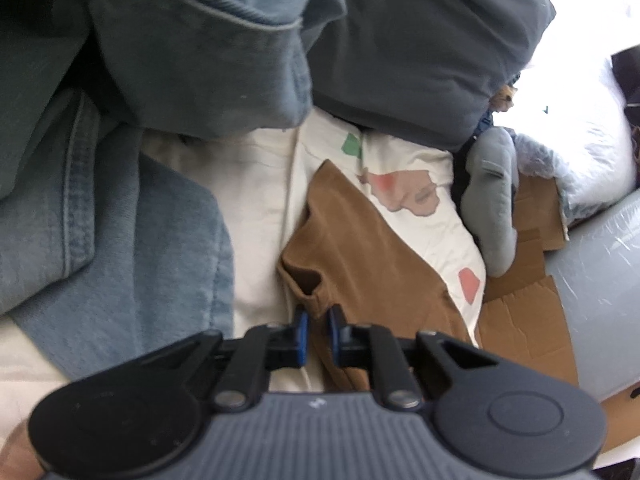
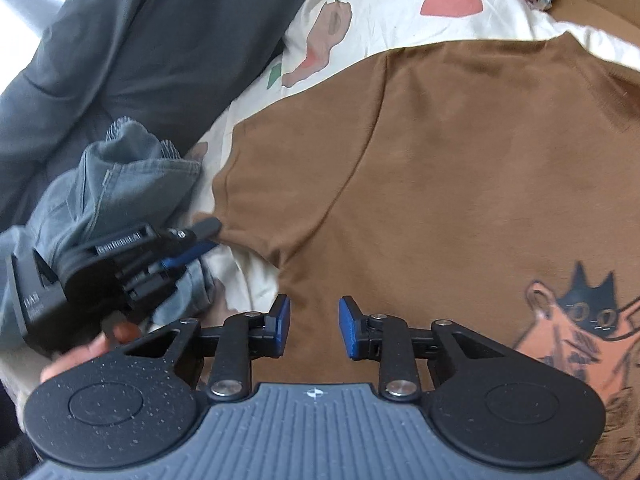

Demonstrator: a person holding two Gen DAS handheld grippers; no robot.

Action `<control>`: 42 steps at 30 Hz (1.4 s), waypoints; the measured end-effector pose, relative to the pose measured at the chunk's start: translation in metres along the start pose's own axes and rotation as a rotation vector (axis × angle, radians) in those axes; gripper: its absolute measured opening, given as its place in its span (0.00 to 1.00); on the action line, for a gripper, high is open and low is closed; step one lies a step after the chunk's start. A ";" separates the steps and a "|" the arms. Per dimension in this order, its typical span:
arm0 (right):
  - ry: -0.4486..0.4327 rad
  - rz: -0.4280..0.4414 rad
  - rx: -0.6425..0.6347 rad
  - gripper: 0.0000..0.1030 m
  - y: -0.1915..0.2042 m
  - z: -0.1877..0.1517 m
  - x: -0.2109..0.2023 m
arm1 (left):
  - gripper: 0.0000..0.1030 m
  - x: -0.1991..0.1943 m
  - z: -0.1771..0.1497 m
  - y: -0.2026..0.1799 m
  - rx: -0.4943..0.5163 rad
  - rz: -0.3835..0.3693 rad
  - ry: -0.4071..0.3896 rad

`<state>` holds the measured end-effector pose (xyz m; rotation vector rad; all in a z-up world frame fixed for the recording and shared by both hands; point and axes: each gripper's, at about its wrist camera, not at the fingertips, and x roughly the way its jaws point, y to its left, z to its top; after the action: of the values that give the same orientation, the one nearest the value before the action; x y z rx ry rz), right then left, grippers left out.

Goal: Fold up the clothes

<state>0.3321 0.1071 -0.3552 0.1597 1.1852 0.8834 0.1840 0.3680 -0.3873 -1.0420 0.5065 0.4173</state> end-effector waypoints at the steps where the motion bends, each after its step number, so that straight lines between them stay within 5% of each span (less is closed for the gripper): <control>1: 0.000 0.008 0.018 0.21 0.000 0.001 0.003 | 0.11 0.000 0.001 0.001 -0.004 0.002 -0.002; 8: -0.010 0.050 0.152 0.13 -0.004 0.006 0.023 | 0.18 0.001 0.003 0.010 -0.026 0.003 -0.009; 14: 0.001 0.068 0.243 0.06 -0.007 0.010 0.037 | 0.07 -0.002 0.004 0.008 -0.034 -0.021 -0.025; 24: 0.021 0.067 0.319 0.05 -0.005 0.007 0.055 | 0.04 -0.011 0.014 -0.035 0.097 -0.109 -0.027; 42: 0.034 0.062 0.375 0.09 -0.019 0.003 0.072 | 0.04 -0.006 -0.013 -0.071 0.199 -0.233 0.136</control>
<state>0.3509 0.1431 -0.4171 0.4888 1.3768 0.7117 0.2160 0.3244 -0.3387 -0.9274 0.5288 0.0877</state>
